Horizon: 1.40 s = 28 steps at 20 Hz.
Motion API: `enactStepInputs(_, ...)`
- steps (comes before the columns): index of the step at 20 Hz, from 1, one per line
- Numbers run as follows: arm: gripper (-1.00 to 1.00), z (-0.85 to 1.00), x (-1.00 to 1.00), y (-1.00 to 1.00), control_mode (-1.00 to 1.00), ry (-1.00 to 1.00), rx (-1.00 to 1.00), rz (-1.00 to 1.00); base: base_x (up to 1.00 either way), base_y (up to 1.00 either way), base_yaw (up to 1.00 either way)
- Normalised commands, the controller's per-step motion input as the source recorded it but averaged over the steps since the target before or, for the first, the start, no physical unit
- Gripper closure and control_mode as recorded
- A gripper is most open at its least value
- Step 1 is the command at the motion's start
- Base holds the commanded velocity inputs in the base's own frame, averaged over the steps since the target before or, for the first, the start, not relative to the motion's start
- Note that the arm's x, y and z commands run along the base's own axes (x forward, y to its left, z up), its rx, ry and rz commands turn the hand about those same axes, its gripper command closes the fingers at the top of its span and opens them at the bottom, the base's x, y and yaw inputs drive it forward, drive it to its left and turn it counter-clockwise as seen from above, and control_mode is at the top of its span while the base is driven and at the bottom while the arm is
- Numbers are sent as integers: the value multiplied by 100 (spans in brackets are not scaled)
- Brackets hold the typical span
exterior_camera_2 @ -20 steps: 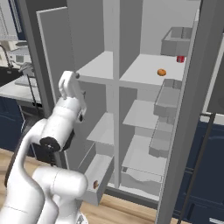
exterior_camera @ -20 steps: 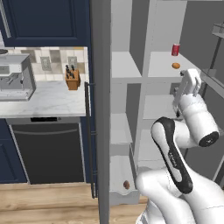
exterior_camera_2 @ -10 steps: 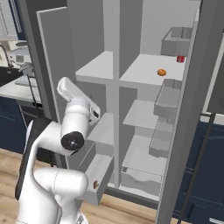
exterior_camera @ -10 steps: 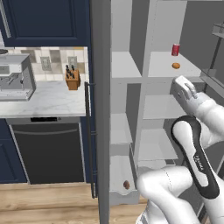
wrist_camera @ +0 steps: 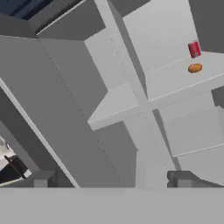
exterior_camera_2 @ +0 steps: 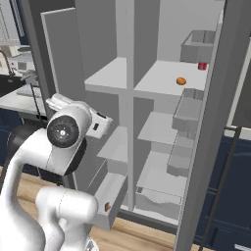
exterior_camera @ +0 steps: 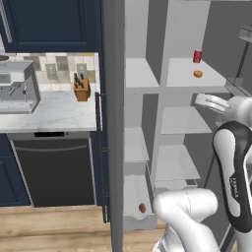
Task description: Take the mushroom and tangerine from the fridge shelf and place them in the freezer drawer to begin freezing them.
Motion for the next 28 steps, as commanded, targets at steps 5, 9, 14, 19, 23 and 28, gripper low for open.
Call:
enactStepInputs(5,-100,-6,-33,0,-100,43,-45,-5,0,0,0)
enactStepInputs(9,-100,-28,-9,0,-100,49,-42,0,0,0,0)
enactStepInputs(14,-100,-39,0,0,-100,26,-19,0,0,0,0)
enactStepInputs(19,-100,-45,-3,0,-100,9,0,0,0,0,0)
enactStepInputs(23,-100,-67,-18,0,-100,5,0,0,0,0,0)
enactStepInputs(28,-100,-51,-1,2,-100,7,0,0,0,0,0)
